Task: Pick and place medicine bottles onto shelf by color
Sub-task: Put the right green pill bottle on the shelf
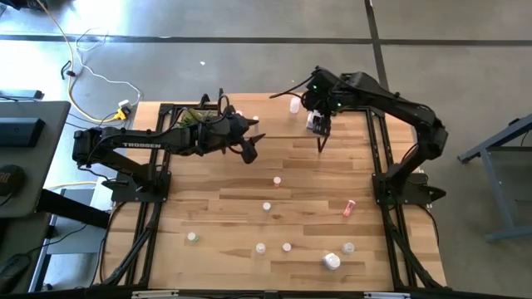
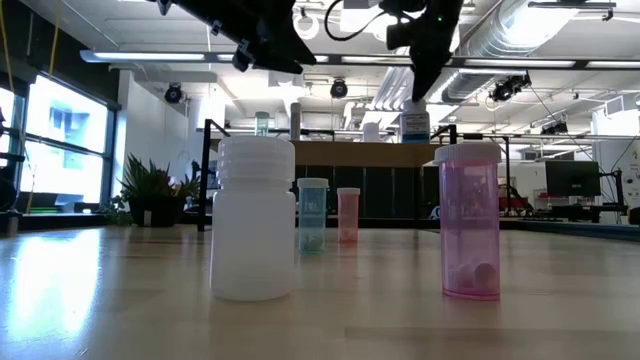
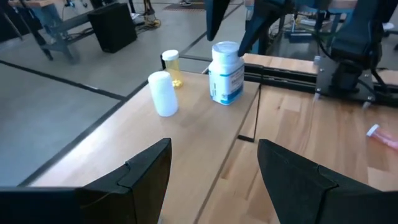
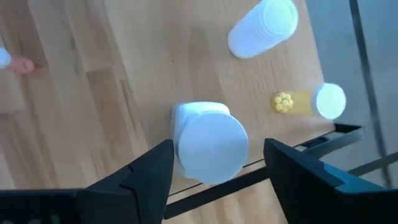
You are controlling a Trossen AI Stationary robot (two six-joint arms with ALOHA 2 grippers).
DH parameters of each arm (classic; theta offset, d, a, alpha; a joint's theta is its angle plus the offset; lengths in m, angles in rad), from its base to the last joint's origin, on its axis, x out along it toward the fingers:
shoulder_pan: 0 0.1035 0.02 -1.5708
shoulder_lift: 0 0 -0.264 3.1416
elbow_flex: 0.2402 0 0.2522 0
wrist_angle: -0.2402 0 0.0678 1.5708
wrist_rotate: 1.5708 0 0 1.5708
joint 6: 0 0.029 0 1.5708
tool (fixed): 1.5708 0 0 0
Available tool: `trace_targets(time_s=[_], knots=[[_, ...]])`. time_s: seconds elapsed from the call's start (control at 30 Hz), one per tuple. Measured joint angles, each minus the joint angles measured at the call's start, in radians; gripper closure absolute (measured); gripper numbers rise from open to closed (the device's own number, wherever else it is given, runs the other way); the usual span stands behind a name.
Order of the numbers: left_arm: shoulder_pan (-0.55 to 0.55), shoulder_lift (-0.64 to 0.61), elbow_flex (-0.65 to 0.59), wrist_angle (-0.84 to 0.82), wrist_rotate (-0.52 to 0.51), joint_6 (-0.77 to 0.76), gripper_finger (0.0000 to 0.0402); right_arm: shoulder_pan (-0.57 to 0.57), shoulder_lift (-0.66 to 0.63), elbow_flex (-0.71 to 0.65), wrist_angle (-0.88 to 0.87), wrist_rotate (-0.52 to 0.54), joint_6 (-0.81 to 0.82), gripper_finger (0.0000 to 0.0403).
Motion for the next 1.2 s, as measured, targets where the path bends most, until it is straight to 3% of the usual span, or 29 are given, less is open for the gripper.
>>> trace_targets(time_s=[0.43, 0.67, 1.03, 1.2], knots=[[-0.067, 0.000, 0.000, -0.007, 0.003, -0.045, 0.0156, 0.017, -0.103, 0.000, 0.034, -0.002, 0.203, 0.0162], [-0.104, 0.000, 0.000, -0.007, 0.143, -0.063, 0.0143, 0.070, -0.167, 0.000, 0.061, -0.002, 0.349, 0.0162], [-0.208, 0.000, -0.003, -0.077, 0.184, -0.087, 0.0143, 0.162, -0.211, 0.000, 0.101, -0.002, 0.607, 0.0162], [-0.274, 0.001, -0.071, -0.078, 0.184, -0.108, 0.0143, 0.202, -0.211, 0.000, 0.111, -0.002, 0.675, 0.0162]])
